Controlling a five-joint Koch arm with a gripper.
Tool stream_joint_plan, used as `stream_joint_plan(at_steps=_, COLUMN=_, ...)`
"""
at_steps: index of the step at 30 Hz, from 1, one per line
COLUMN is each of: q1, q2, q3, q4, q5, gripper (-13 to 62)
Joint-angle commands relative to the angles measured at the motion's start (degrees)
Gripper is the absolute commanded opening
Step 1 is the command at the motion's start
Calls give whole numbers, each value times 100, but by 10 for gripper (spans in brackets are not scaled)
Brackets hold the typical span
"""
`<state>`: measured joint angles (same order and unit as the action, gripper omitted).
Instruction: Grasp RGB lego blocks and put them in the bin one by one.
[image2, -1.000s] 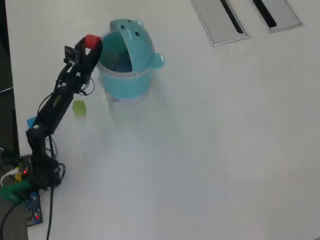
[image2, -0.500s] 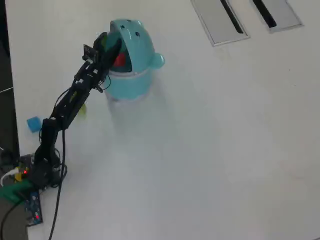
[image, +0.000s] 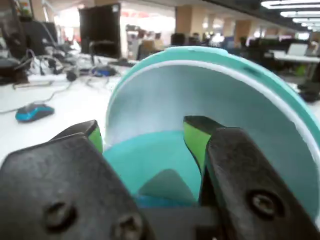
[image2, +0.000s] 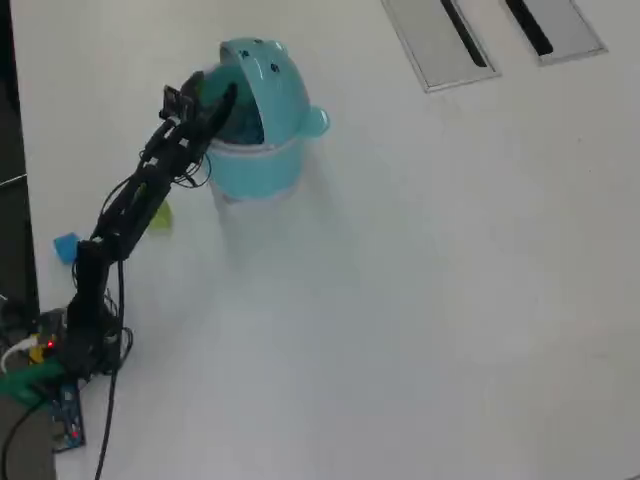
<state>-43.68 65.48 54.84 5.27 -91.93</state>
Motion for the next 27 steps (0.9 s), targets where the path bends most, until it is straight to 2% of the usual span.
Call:
stream_joint_plan(at_steps=1, q1=-167, q2=738, q3=44, q4=44, q5=35, gripper=301)
stream_joint_plan(at_steps=20, q1=-756, q2=3718, q3=4307, q4=141, q5=167, gripper=301)
stream_joint_plan(at_steps=27, q1=-861, q2=4438, q3=5643, q4=105, q5=105, gripper=318)
